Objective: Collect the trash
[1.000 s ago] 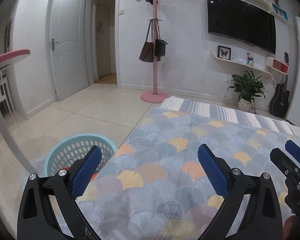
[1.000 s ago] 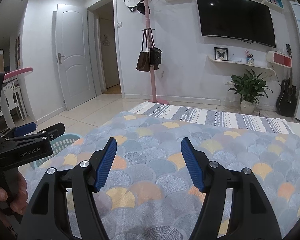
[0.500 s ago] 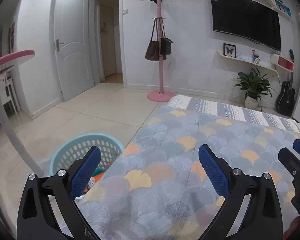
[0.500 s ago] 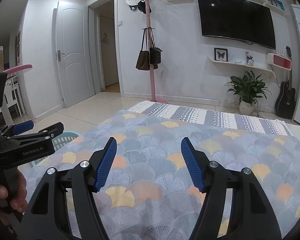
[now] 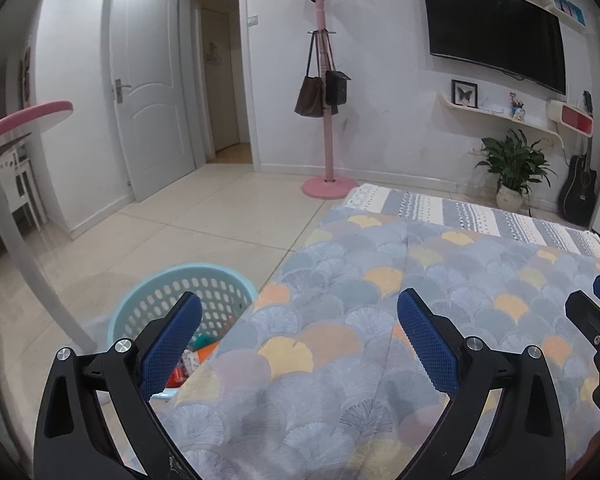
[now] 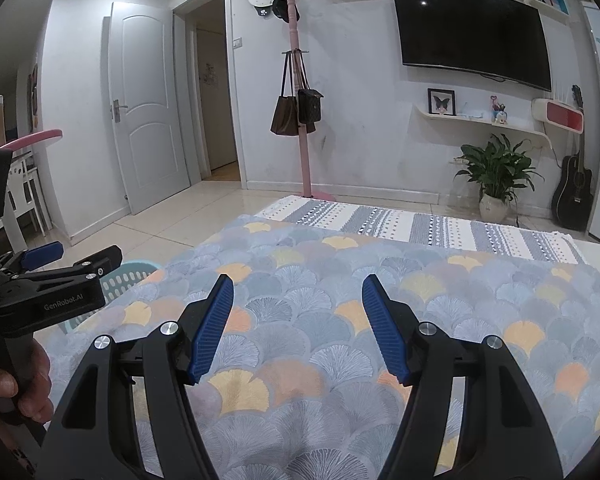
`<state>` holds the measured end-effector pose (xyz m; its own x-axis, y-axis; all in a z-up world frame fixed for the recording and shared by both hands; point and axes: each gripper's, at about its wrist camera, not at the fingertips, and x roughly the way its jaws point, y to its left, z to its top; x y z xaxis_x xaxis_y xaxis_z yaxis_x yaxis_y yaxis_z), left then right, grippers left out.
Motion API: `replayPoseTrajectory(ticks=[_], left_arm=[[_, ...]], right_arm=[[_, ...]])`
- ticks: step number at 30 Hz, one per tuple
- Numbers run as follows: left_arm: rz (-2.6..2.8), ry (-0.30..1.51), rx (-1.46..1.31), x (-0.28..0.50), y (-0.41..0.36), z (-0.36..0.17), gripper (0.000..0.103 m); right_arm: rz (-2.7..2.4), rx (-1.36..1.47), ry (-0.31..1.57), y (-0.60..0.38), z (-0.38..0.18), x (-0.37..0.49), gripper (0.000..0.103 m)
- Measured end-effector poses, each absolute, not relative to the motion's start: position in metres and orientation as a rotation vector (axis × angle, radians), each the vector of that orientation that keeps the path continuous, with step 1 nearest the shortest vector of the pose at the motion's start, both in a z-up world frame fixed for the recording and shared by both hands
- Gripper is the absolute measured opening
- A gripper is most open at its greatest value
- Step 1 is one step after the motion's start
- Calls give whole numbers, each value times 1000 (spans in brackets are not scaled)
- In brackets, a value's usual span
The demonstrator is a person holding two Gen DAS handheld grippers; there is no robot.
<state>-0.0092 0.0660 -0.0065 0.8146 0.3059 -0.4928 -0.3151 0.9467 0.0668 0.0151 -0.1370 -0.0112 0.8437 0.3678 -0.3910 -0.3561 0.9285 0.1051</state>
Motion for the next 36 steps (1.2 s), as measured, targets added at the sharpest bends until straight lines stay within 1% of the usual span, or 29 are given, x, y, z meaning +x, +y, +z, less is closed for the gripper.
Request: replayPoseTrajectory(ticks=[36], left_arm=[[294, 560, -26, -6, 54, -15, 95]], right_arm=[[380, 9, 429, -135, -13, 15, 63]])
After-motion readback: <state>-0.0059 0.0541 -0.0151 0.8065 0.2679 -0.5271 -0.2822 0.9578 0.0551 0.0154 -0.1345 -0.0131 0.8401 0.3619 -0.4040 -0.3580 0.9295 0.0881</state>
